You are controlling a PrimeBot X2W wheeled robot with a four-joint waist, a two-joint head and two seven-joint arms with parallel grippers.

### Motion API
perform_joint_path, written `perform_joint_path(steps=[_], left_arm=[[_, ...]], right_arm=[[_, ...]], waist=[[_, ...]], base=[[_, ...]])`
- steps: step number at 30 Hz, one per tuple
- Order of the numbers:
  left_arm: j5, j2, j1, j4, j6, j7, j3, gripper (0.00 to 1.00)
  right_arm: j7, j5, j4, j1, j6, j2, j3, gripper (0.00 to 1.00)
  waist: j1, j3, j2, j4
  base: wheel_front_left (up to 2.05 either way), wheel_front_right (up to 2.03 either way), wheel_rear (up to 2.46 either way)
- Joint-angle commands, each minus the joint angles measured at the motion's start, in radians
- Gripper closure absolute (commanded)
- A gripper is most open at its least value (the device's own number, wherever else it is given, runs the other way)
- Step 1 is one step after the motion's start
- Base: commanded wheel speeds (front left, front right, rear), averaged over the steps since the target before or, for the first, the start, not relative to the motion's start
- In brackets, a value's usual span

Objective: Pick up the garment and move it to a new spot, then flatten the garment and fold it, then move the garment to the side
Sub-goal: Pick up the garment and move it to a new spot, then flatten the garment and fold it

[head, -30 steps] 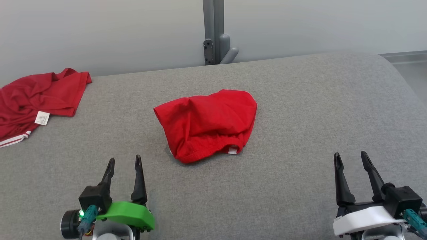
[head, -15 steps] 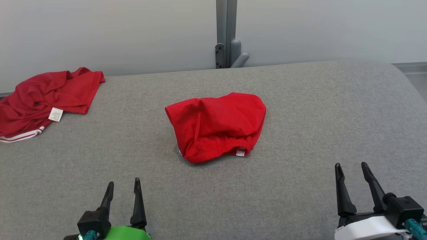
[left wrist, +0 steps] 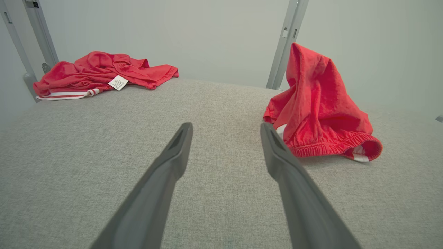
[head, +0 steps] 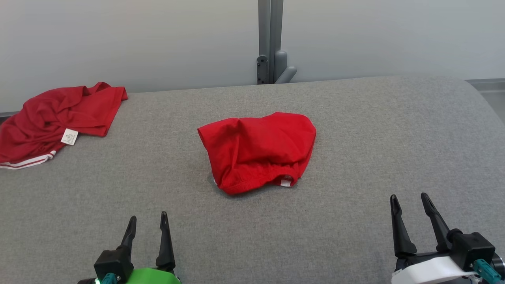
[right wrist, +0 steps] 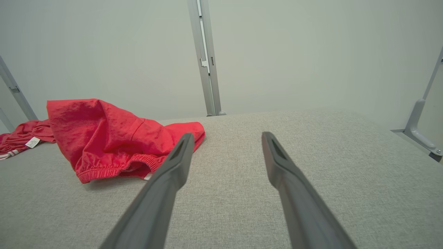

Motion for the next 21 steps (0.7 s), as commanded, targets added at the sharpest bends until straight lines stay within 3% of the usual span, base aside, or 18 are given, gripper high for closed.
perform_joint_path(steps=[1, 14, 21], left_arm=[[-0.007, 0.000, 0.017, 0.003, 0.004, -0.003, 0.000, 0.00], [0.006, 0.000, -0.005, -0.004, 0.000, -0.003, -0.011, 0.00], [0.020, 0.000, -0.029, -0.025, -0.006, -0.003, -0.022, 0.00]], right_arm=[[-0.003, -0.001, 0.003, 0.002, 0.000, -0.003, 0.000, 0.00], [-0.003, -0.012, -0.004, -0.009, 0.000, -0.003, -0.003, 0.00], [-0.003, -0.043, 0.022, -0.068, 0.000, -0.003, 0.086, 0.00]], waist=[[0.0000, 0.000, 0.0000, 0.000], [0.0000, 0.014, 0.0000, 0.023], [0.0000, 0.044, 0.0000, 0.080]], base=[[0.00, 0.00, 0.00], [0.00, 0.00, 0.00], [0.00, 0.00, 0.00]])
